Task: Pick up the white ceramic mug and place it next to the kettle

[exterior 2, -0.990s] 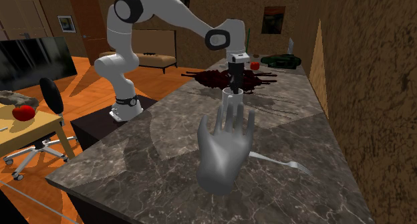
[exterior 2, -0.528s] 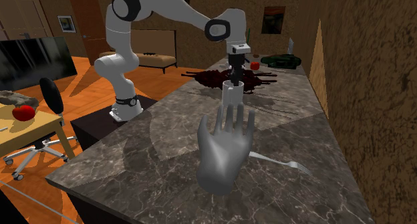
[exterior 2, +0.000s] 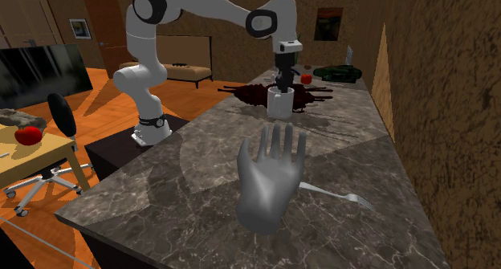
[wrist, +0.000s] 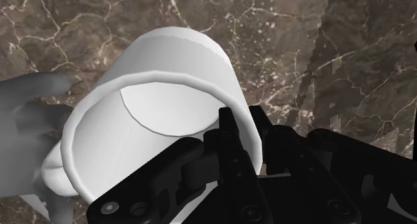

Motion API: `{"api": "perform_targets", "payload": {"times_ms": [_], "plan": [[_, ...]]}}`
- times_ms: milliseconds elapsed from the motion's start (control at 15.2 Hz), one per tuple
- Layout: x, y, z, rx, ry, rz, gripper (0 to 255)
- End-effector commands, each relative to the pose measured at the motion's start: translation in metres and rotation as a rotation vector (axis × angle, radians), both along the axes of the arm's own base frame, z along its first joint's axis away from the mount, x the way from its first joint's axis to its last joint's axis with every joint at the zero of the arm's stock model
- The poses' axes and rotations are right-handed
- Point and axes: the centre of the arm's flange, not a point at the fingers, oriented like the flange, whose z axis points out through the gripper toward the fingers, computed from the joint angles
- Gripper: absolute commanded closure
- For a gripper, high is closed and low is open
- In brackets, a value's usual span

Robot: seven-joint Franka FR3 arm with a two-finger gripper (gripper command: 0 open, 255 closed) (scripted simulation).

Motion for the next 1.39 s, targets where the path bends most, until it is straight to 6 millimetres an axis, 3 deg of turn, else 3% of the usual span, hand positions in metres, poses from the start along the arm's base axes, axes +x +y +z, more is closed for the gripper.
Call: {"api": "perform_targets", "payload": {"times_ms": [0,1320], "plan": [[0.001,0.000,0.011,0.000,0.000,0.000,255],[0.001,0.000,0.117,0.000,0.000,0.000,255]]}}
